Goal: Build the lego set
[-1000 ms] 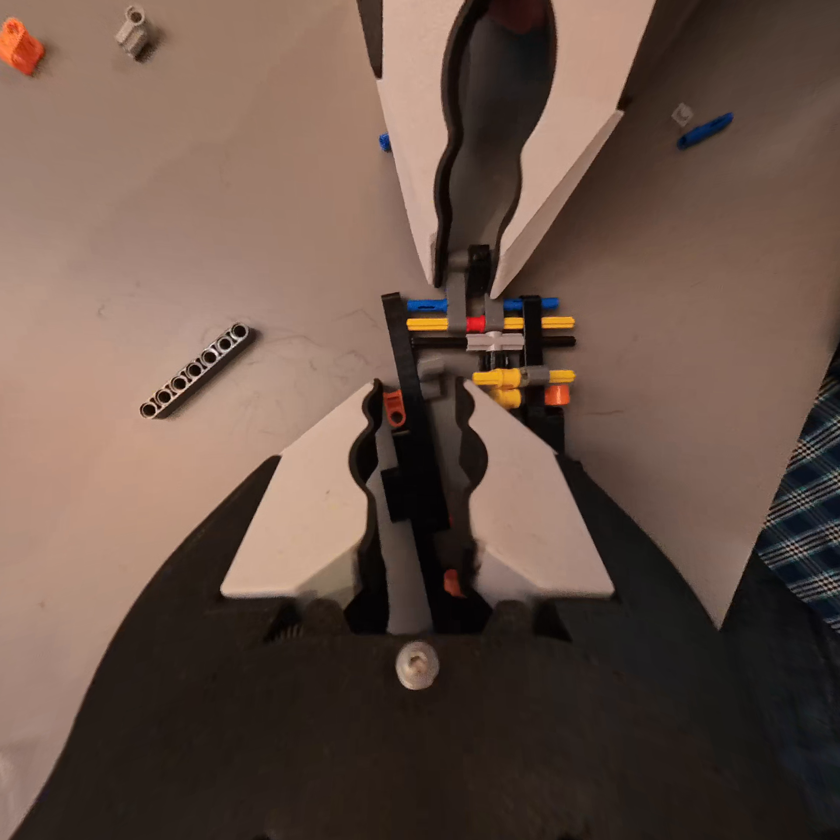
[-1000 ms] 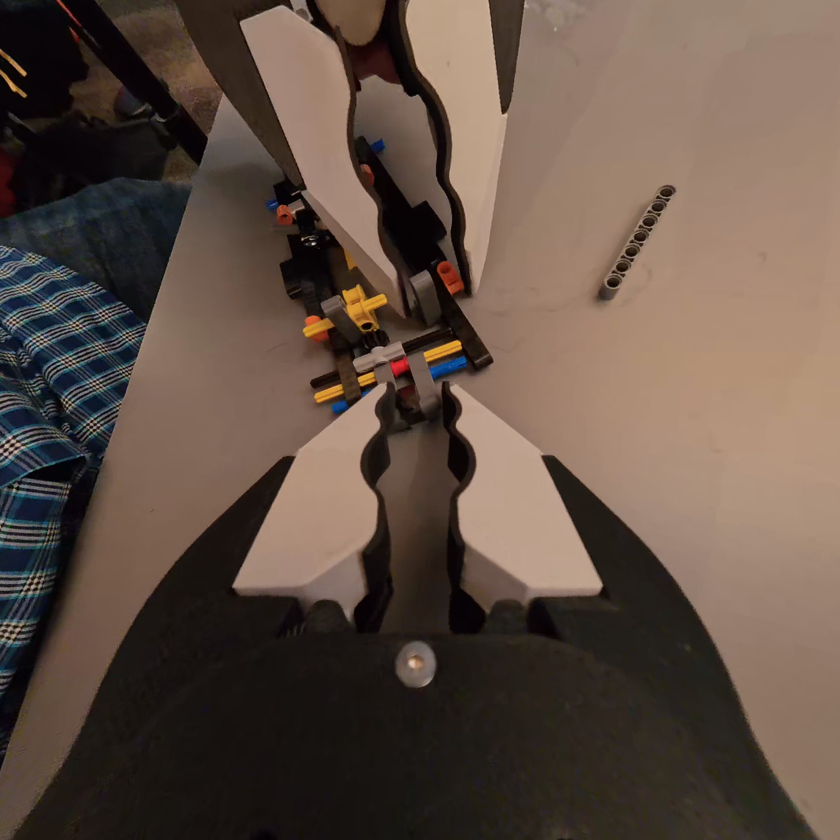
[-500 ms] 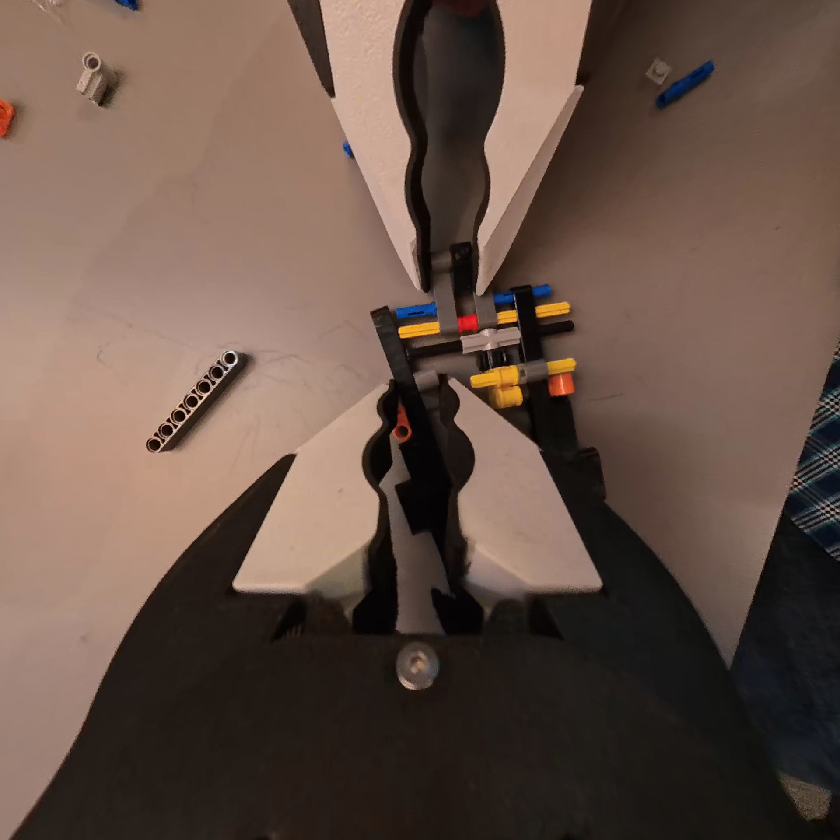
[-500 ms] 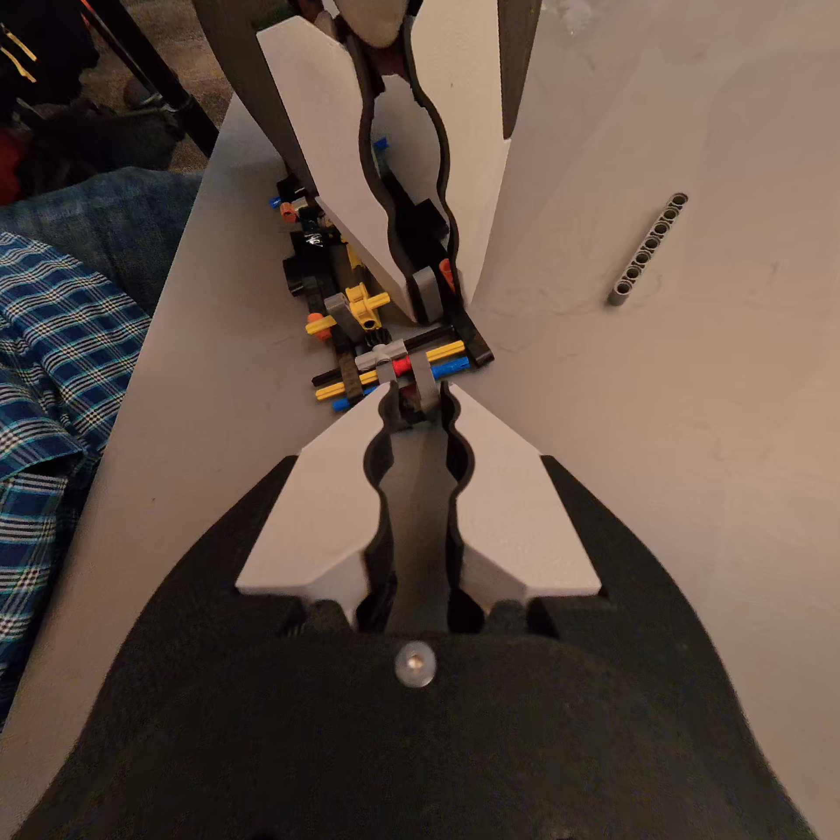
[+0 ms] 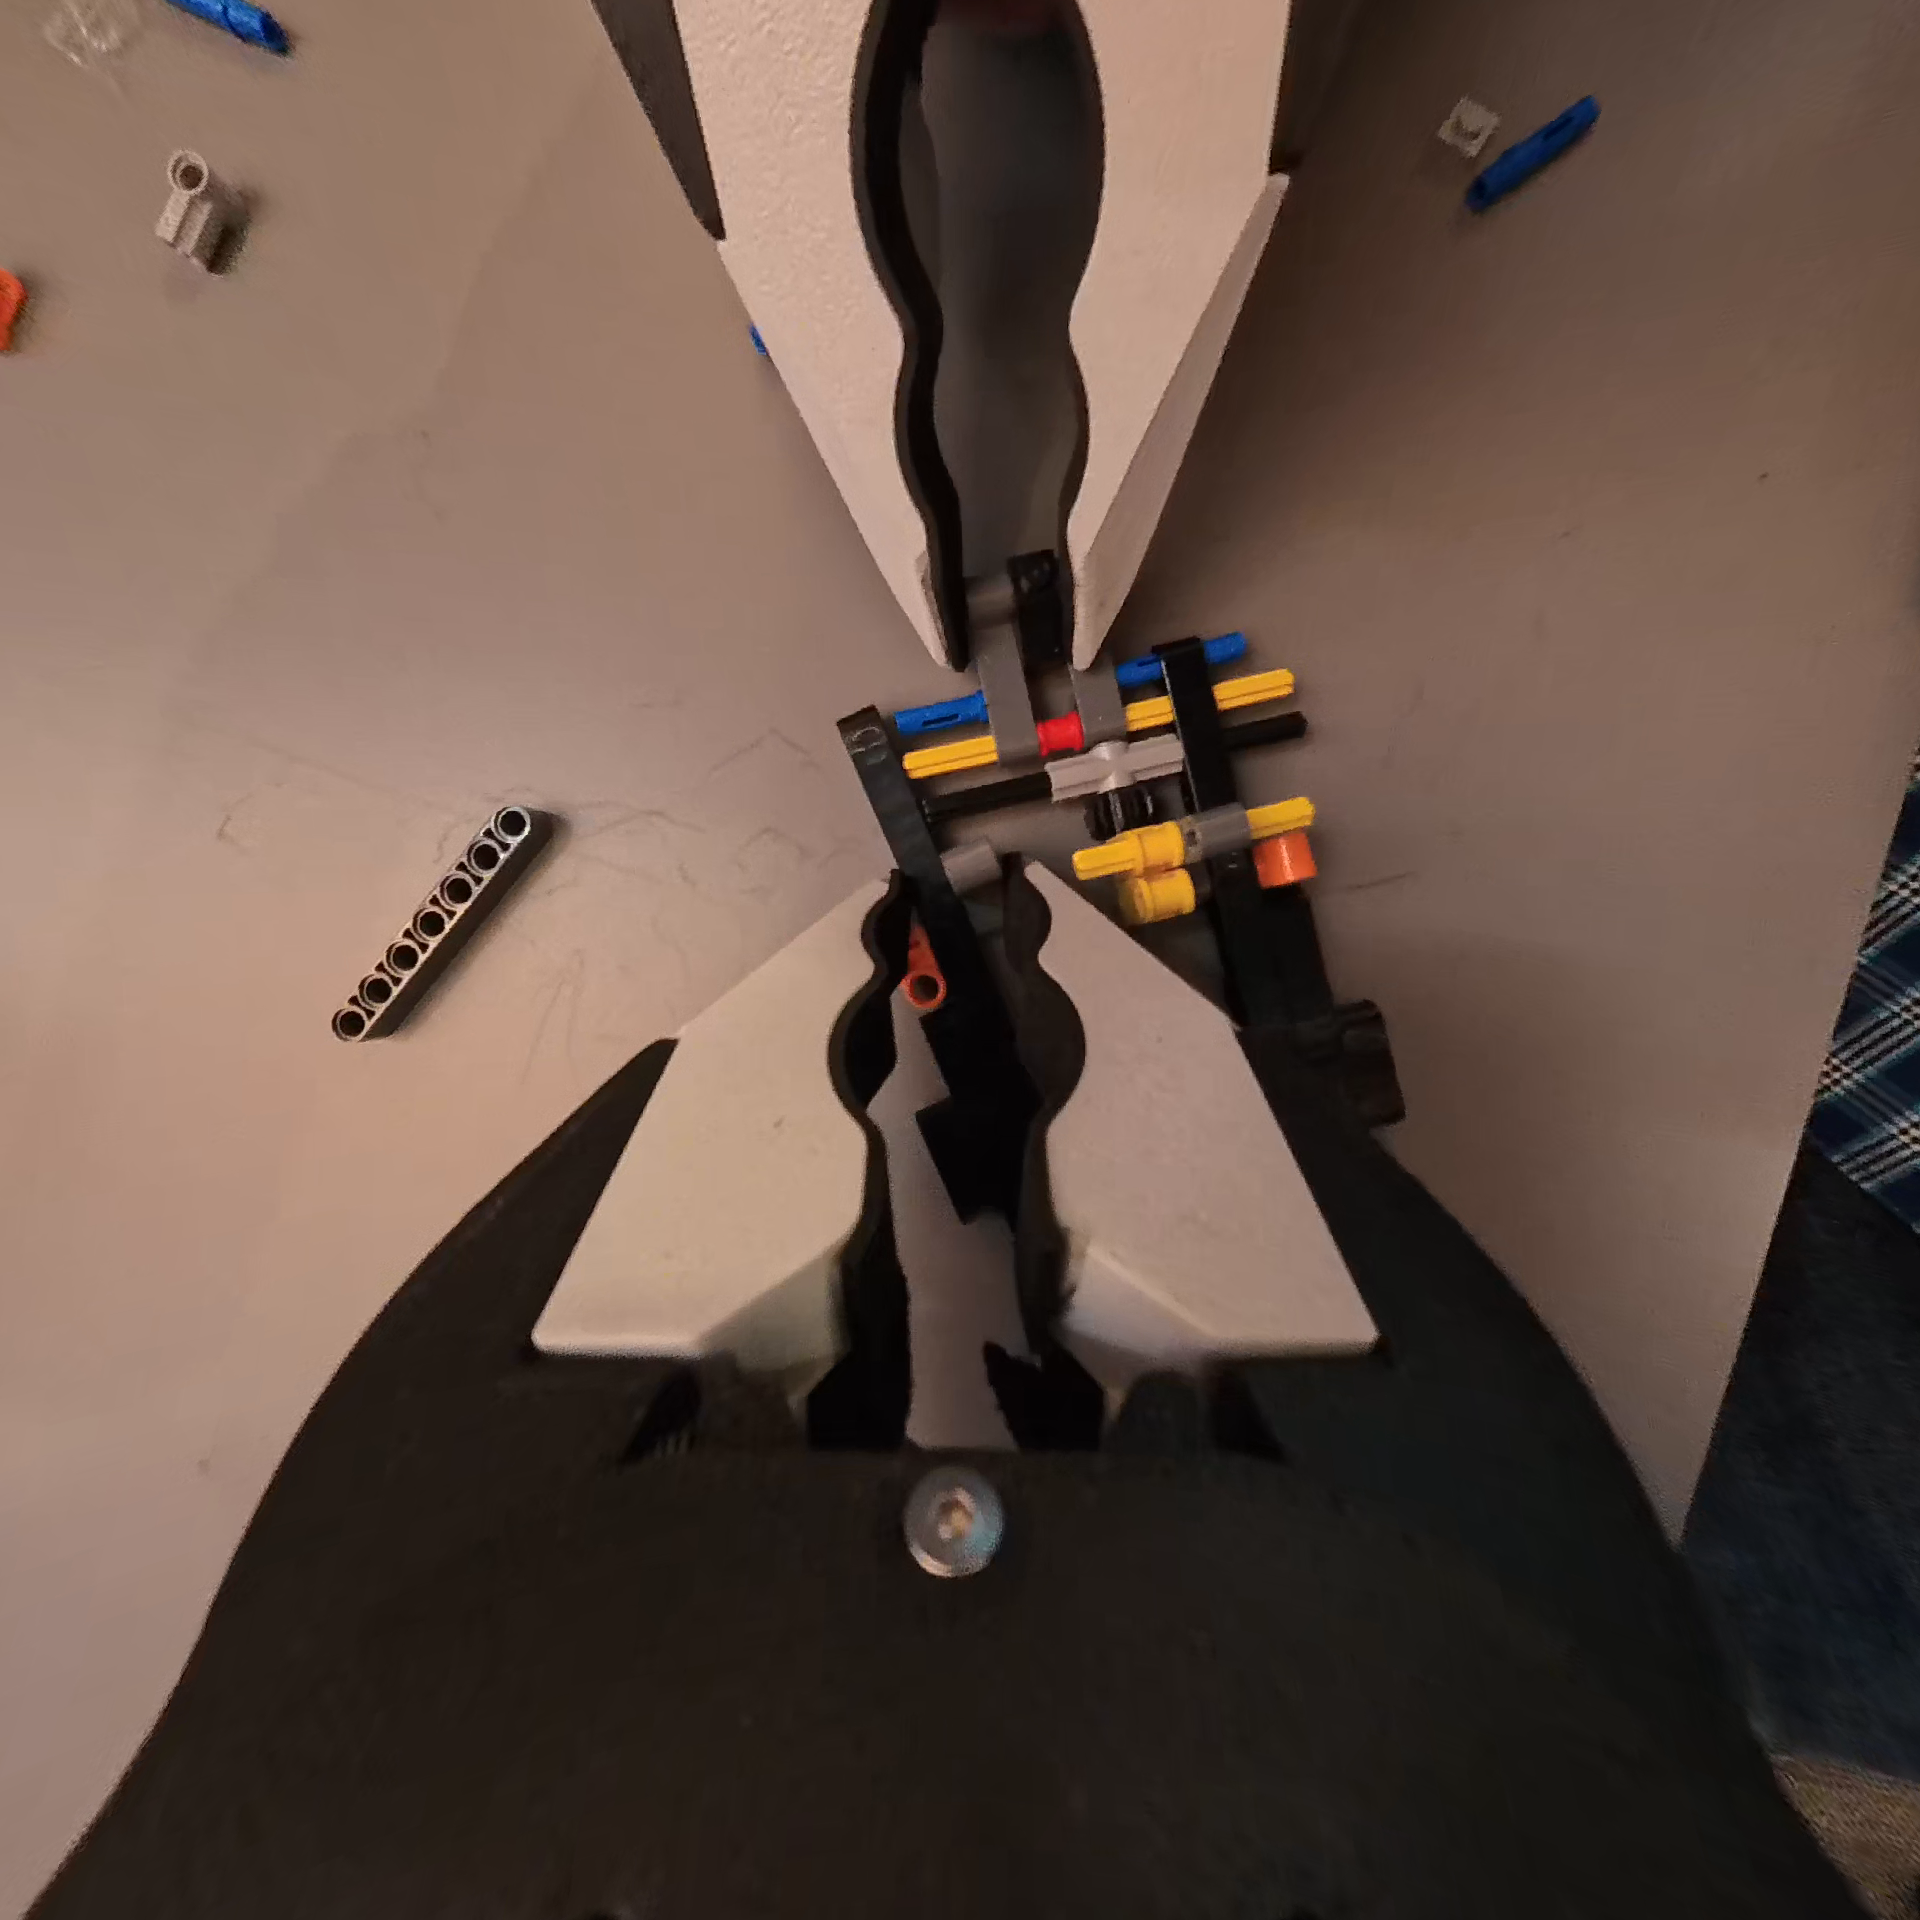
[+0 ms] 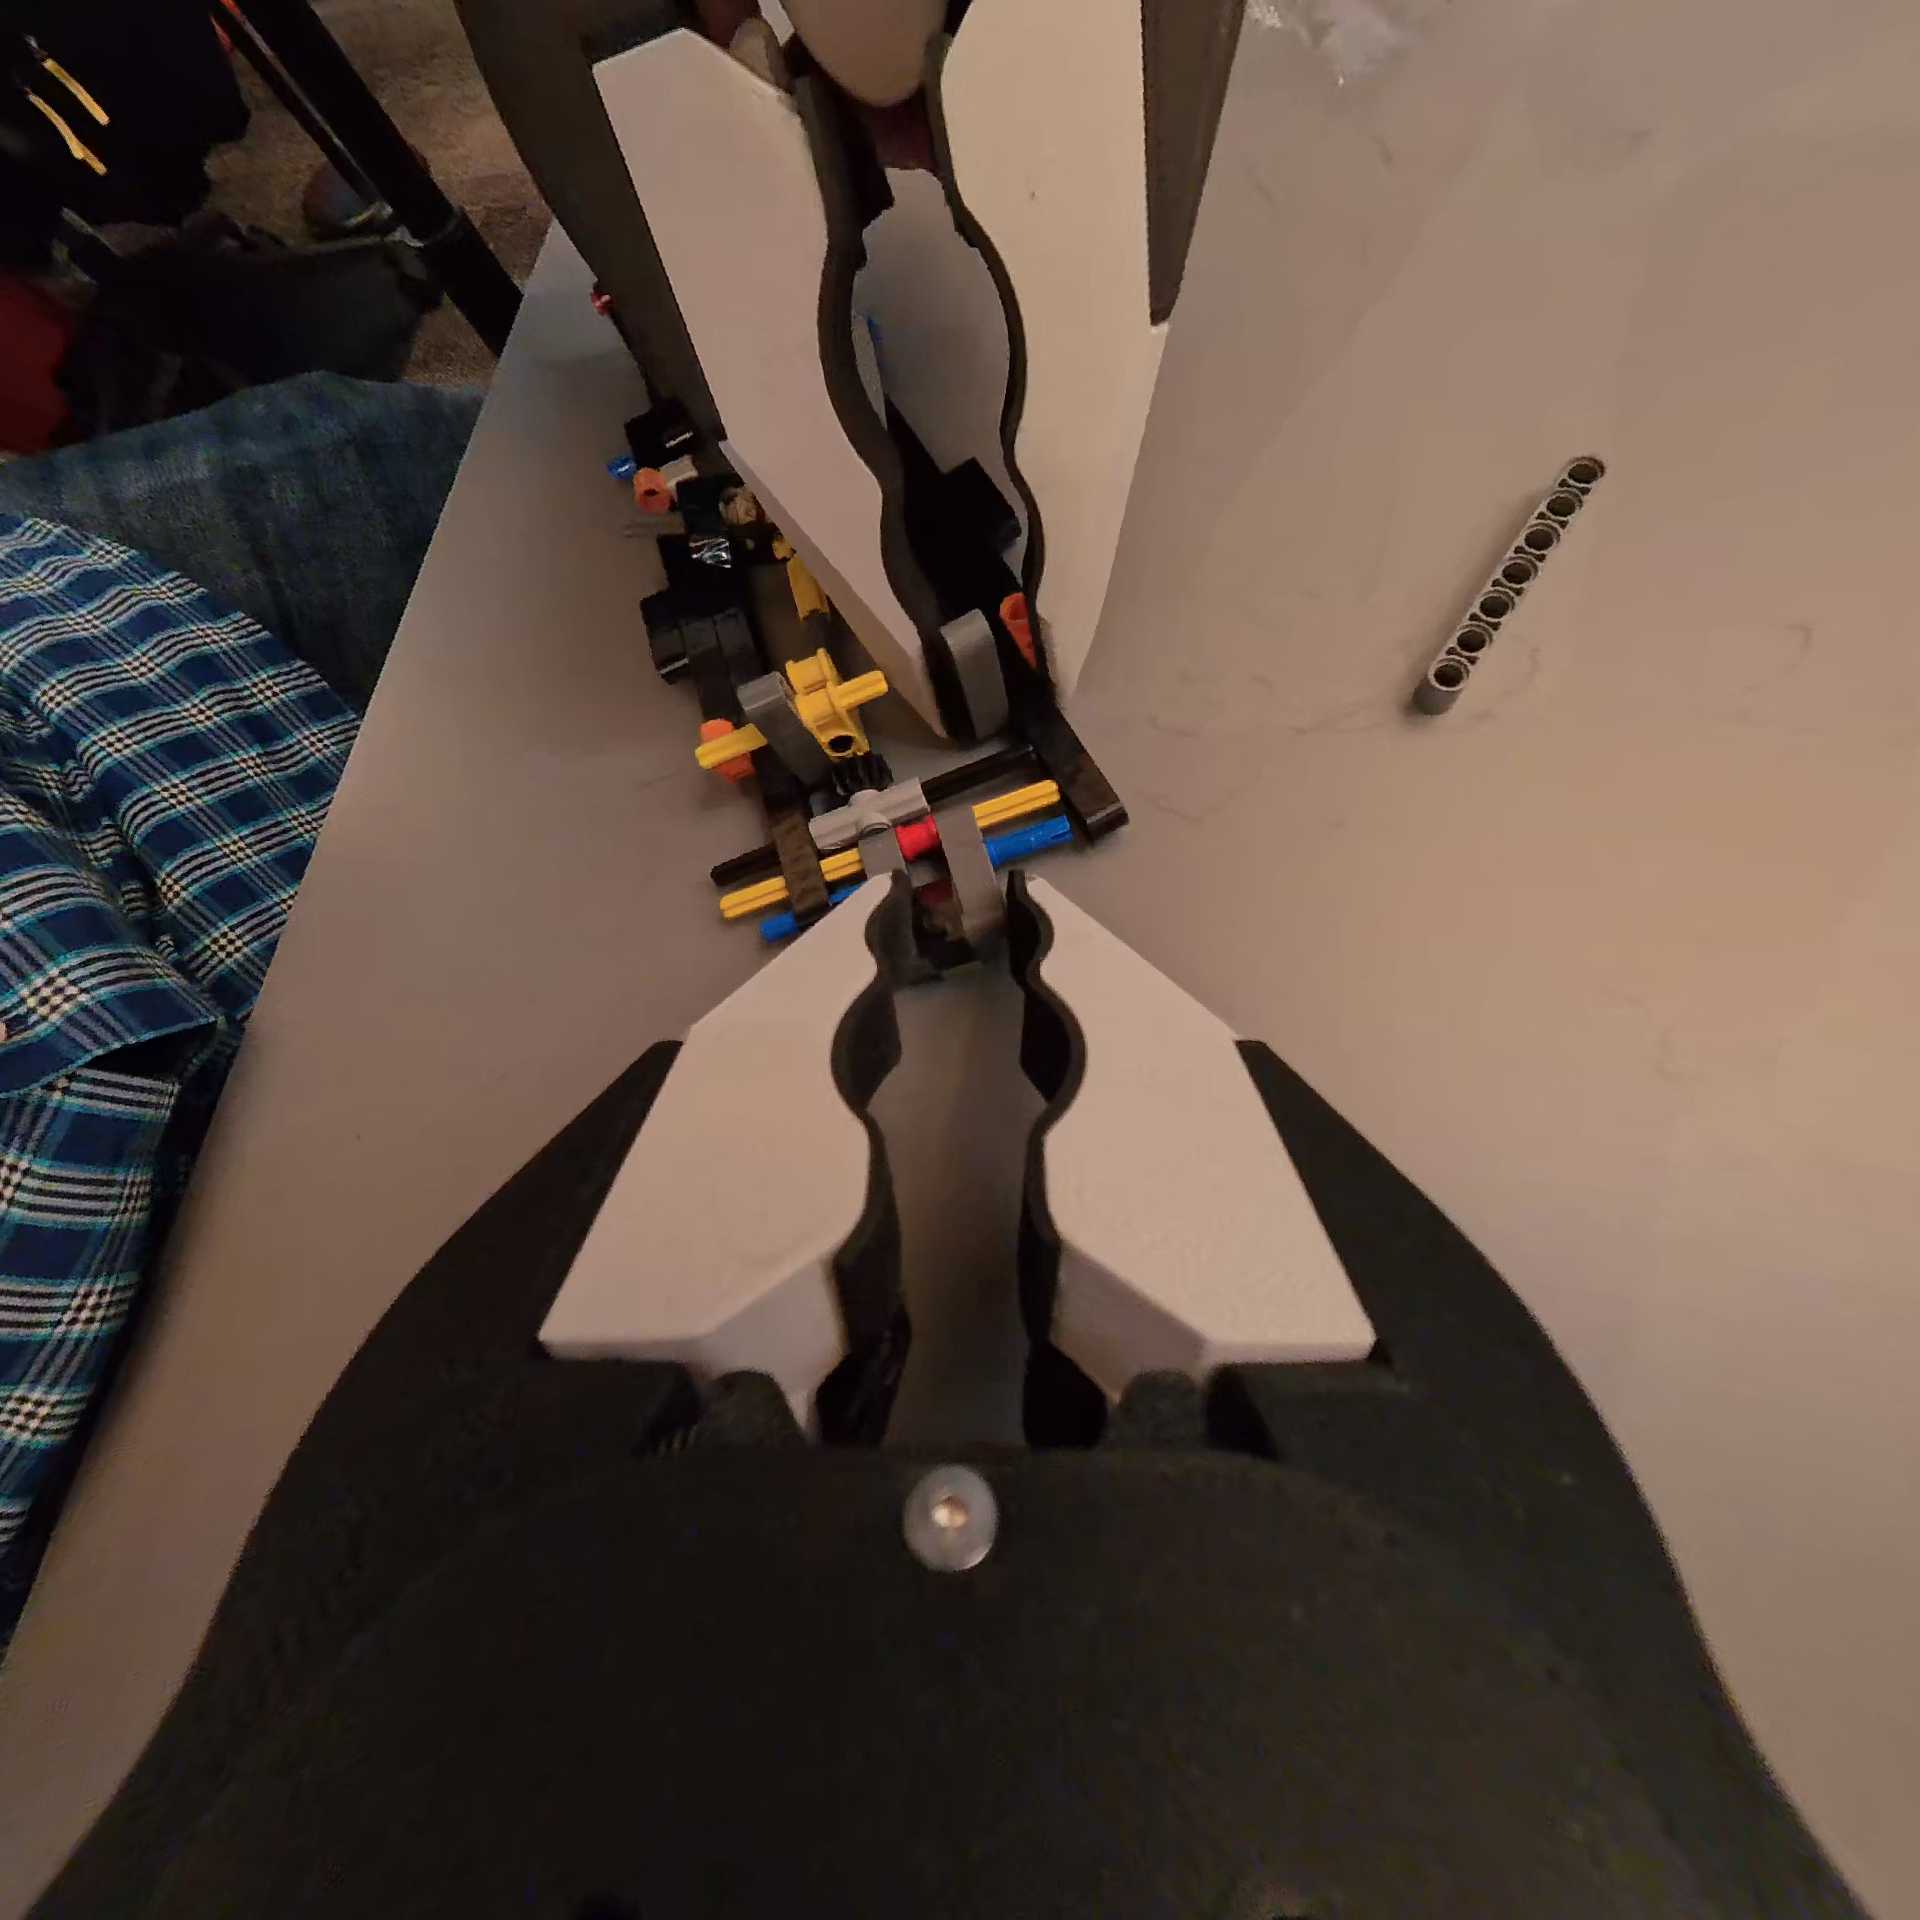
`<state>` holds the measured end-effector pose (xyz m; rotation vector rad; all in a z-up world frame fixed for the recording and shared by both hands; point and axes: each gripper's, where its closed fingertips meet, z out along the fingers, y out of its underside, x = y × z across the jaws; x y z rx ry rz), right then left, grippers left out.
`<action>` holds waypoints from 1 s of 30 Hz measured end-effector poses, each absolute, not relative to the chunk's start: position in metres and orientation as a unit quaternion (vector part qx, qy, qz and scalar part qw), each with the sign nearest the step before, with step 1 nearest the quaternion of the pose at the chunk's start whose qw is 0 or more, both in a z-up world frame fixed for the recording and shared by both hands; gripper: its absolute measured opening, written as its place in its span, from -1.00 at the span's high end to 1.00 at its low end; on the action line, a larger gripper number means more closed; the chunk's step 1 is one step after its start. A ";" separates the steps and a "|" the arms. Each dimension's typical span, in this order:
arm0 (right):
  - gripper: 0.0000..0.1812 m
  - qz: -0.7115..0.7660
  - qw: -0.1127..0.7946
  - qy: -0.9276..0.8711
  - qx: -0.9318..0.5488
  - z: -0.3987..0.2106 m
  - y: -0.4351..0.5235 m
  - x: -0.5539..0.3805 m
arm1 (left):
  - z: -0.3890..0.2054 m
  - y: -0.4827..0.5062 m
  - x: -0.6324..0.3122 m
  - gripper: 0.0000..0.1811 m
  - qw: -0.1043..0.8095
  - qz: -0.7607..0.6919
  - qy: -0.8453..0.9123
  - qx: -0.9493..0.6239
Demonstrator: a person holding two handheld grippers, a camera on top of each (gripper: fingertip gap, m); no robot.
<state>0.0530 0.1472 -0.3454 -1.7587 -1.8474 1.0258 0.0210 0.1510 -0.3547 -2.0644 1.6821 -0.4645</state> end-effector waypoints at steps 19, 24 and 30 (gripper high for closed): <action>1.00 0.361 0.212 -0.671 -0.612 -0.344 0.129 0.033 | -0.355 0.154 0.016 0.83 0.231 -0.179 0.562 -0.774; 1.00 0.364 0.201 -0.669 -0.616 -0.346 0.129 0.032 | -0.349 0.155 0.015 0.83 0.240 -0.190 0.555 -0.773; 1.00 0.365 0.202 -0.666 -0.618 -0.346 0.130 0.031 | -0.350 0.153 0.015 0.83 0.241 -0.184 0.563 -0.769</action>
